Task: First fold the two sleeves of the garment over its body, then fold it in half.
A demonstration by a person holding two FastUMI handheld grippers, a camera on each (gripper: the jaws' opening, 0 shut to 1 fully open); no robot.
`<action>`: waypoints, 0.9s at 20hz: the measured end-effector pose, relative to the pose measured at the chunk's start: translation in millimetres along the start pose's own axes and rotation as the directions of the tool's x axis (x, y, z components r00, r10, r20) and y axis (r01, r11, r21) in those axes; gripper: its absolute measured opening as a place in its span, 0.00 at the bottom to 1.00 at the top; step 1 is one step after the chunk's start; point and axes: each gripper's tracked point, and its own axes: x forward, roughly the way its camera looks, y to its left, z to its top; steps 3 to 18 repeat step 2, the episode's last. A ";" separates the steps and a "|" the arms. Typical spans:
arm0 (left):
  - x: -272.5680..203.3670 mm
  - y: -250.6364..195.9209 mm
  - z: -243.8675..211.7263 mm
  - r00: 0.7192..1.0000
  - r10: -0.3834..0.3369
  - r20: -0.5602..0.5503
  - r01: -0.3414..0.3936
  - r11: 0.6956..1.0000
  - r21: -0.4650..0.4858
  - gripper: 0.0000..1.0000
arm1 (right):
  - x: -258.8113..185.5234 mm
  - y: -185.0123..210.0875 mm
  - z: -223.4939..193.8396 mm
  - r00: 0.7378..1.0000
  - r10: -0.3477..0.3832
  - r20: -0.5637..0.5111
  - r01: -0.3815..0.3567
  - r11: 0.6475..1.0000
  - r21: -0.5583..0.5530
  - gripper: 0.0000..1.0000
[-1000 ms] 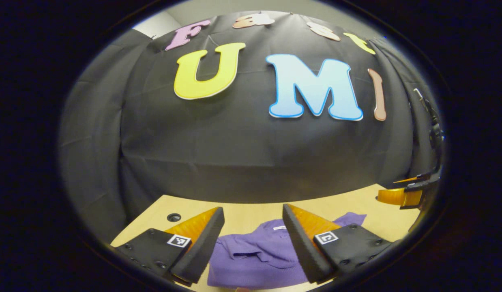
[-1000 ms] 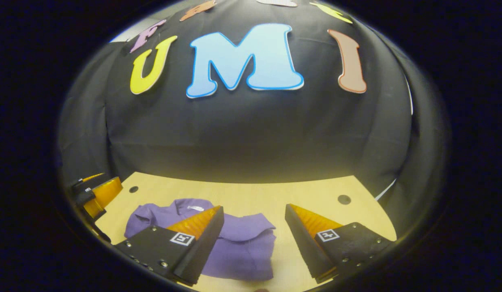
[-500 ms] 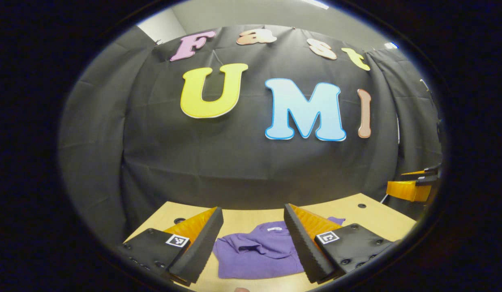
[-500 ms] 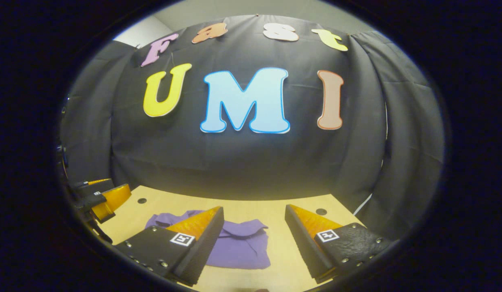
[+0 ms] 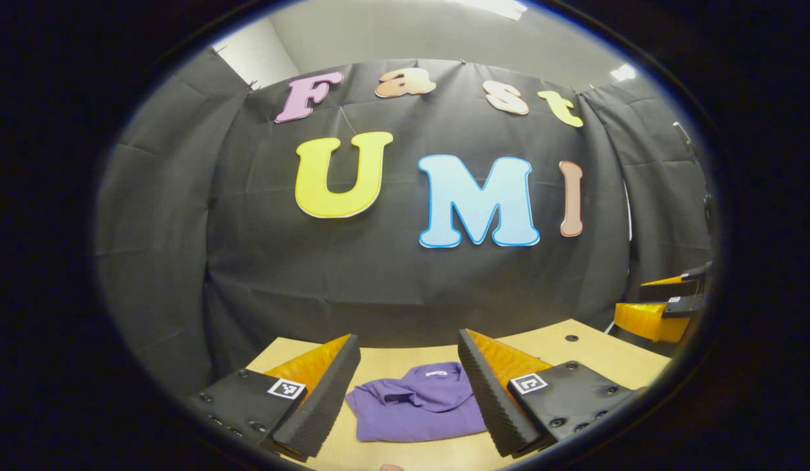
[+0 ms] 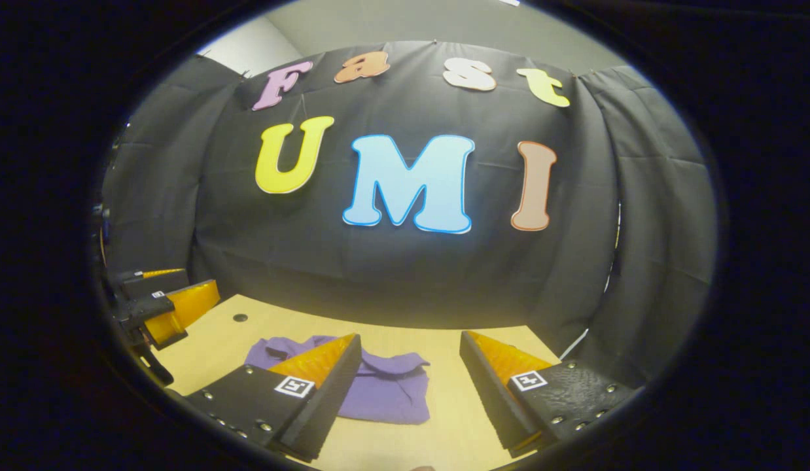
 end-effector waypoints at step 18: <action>-3.8 -0.9 0.6 1.000 0.002 -0.009 -0.002 1.000 0.018 1.00 | -3.9 1.0 1.7 1.000 -0.004 0.003 0.004 1.000 0.003 0.87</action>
